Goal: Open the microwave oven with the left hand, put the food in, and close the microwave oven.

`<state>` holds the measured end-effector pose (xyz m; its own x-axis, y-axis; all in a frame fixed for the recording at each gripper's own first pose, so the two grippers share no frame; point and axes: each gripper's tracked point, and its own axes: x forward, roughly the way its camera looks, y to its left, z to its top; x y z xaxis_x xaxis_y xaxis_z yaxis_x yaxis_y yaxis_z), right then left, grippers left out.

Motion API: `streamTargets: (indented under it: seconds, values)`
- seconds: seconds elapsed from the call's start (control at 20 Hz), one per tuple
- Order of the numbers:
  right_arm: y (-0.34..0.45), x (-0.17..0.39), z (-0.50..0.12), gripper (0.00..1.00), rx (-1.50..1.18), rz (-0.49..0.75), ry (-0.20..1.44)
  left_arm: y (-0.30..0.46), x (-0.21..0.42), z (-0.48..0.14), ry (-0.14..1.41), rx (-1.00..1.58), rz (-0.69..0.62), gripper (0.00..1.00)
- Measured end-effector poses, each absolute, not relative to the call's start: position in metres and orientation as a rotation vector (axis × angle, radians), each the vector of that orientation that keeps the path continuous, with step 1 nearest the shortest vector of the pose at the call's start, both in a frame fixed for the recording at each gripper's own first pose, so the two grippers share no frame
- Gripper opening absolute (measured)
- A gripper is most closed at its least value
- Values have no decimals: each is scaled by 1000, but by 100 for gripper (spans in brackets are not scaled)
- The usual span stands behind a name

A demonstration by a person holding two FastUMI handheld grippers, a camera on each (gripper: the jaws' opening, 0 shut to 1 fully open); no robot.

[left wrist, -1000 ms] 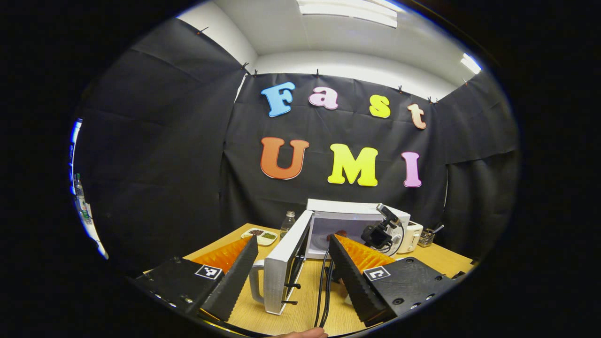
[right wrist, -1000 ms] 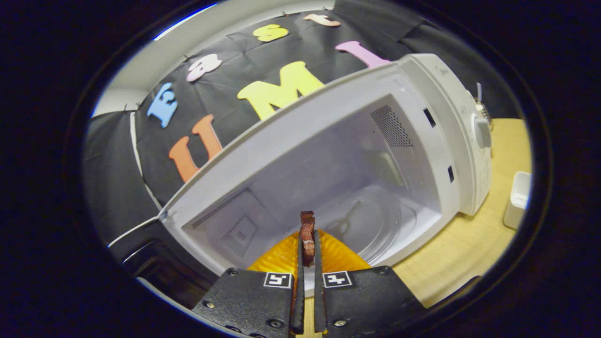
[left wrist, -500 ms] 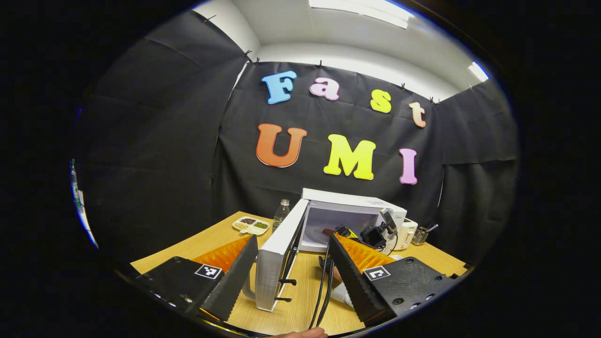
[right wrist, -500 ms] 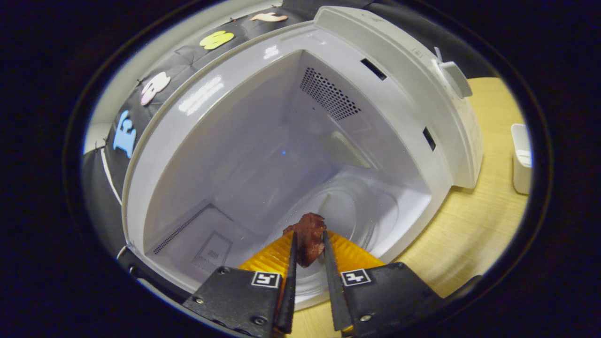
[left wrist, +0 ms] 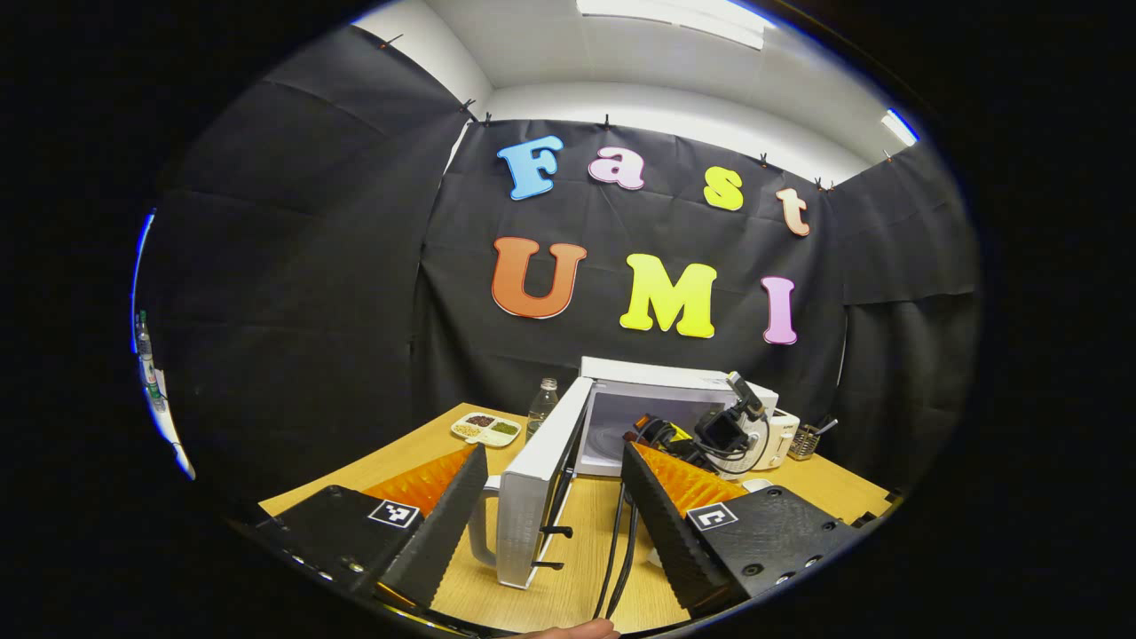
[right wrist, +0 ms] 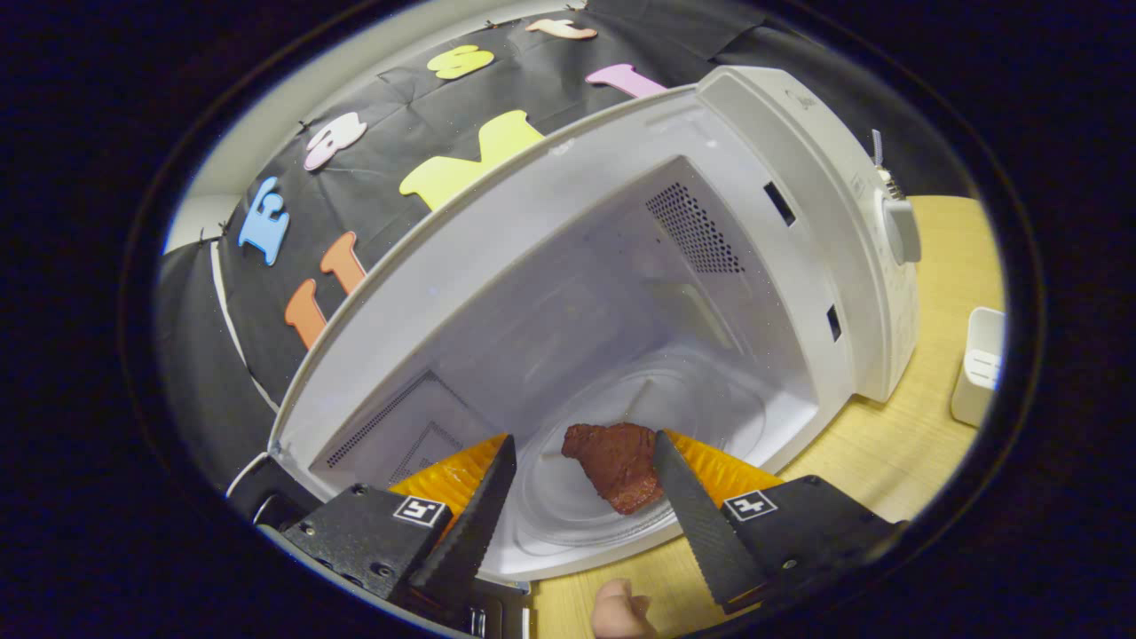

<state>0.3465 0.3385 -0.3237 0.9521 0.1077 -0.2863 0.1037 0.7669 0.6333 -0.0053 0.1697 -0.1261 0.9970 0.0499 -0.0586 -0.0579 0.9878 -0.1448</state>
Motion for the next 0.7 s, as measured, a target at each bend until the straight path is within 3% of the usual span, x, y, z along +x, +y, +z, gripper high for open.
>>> streamTargets:
  seconds: [0.7]
  values:
    - [251, 181, -232, 99, 224, 231, 313, 218, -8, -185, 167, -97, 89, 93]
